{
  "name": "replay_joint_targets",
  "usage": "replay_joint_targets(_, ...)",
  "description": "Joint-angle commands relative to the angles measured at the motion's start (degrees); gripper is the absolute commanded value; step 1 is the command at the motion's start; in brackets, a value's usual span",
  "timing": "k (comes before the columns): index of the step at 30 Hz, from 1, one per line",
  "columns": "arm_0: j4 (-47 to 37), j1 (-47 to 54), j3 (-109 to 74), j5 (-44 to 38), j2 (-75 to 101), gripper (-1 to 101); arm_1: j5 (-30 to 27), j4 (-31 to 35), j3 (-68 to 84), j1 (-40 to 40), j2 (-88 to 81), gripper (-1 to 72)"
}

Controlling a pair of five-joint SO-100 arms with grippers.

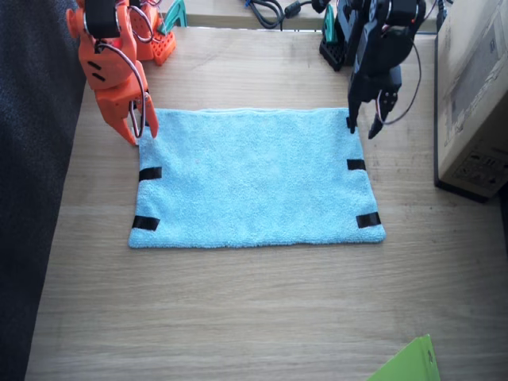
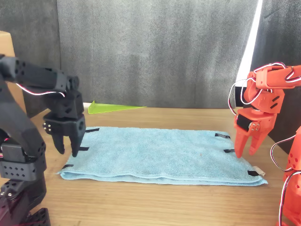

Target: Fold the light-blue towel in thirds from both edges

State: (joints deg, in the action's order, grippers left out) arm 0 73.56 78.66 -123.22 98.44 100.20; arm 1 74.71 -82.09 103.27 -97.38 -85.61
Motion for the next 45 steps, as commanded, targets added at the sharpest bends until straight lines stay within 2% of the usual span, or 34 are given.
replay_joint_targets(1, 1.0, 0.1, 2.3, 0.8, -0.4, 21, 0.4, -0.3, 0.6, -0.6, -1.0, 21.2)
replay_joint_targets(26, 2.3, 0.7, 5.4, 1.3, -6.1, 20, -0.3, 2.7, 0.4, -1.4, 5.1, 21.2)
replay_joint_targets(45, 2.7, 0.4, 5.8, 1.0, -6.7, 20, -2.3, 2.6, -0.1, 0.4, 7.6, 22.2)
